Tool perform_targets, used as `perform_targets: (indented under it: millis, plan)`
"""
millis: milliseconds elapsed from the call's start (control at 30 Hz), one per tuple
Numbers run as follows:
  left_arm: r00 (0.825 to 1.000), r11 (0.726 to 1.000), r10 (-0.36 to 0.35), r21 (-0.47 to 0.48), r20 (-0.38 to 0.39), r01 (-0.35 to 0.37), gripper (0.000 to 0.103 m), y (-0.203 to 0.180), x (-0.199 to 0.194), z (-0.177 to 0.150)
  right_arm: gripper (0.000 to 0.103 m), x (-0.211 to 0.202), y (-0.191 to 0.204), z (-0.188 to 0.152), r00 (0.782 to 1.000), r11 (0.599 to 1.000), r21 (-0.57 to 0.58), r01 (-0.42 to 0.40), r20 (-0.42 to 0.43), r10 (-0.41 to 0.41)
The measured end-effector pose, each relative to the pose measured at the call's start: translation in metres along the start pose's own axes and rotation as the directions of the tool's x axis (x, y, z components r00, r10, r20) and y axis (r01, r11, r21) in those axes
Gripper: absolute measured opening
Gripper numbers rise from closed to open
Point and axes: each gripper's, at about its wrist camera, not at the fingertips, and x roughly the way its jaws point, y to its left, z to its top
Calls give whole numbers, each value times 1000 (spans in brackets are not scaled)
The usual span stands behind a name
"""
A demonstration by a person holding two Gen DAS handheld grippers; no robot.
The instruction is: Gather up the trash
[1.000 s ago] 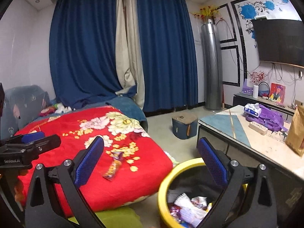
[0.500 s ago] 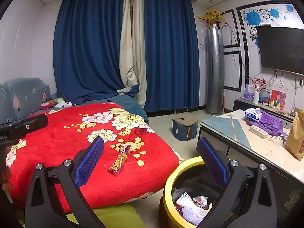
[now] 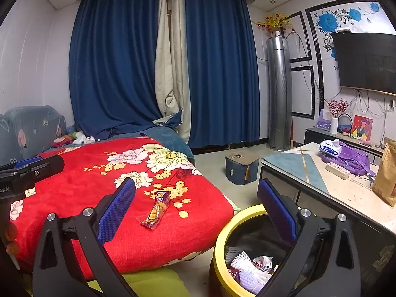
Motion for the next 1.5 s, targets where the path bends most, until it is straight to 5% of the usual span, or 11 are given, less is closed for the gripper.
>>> perform_targets:
  millis: [1500]
  plan:
    - [1000, 1000, 2, 3, -13, -2, 92, -2, 6, -2, 97, 4, -5, -3, 1000, 999, 40, 20, -9, -19]
